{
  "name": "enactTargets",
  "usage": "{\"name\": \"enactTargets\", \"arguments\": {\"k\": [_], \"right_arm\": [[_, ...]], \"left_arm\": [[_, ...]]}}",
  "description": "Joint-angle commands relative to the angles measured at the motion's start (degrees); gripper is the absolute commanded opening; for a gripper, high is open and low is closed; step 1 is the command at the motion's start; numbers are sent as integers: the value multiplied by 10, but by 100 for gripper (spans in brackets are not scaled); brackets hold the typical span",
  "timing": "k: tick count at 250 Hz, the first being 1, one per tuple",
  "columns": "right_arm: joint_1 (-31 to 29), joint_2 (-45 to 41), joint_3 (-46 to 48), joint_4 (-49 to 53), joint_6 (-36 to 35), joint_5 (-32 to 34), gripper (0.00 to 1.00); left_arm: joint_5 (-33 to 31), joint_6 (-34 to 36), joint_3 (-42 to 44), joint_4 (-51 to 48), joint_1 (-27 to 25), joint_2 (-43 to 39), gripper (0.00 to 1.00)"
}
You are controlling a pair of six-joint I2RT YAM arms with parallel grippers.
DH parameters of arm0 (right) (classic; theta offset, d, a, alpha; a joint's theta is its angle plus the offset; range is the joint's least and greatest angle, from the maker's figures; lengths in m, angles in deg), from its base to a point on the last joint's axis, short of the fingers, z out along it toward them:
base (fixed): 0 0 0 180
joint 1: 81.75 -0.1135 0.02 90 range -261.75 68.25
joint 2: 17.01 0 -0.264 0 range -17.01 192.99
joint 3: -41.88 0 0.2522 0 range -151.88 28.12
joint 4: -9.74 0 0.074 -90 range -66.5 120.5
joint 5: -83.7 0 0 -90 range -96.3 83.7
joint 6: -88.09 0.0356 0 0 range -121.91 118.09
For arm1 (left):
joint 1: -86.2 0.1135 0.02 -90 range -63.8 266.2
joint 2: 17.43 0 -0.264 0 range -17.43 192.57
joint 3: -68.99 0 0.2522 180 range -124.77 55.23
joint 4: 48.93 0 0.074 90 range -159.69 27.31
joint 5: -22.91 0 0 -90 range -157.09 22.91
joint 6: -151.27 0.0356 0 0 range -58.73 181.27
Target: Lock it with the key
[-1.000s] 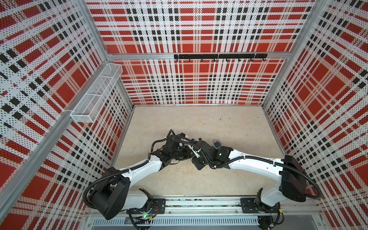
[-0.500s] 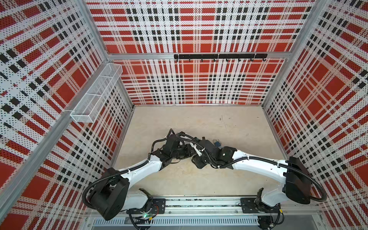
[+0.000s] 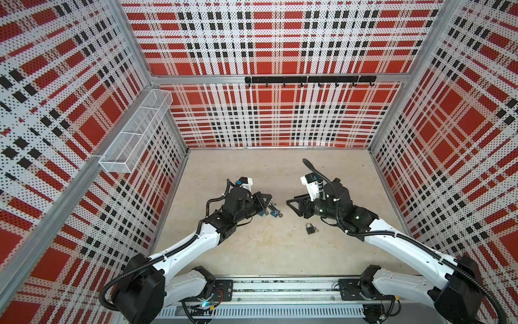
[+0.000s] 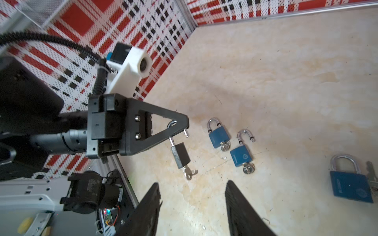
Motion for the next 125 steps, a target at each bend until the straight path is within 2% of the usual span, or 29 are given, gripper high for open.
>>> {"name": "enactTargets", "arguments": {"k": [1, 55, 85, 125], "right_arm": [[12, -7, 9, -86, -2, -70, 53], [7, 34, -16, -102, -52, -114, 50], [-18, 55, -38, -79, -90, -84, 49], [-28, 68, -42, -87, -106, -64, 49]], "left_arm": [[-28, -49, -25, 41, -5, -23, 0], [-52, -84, -34, 47, -13, -37, 0], [-64, -104, -38, 50, -19, -37, 0], [-68, -123, -46, 58, -30, -32, 0]]}}
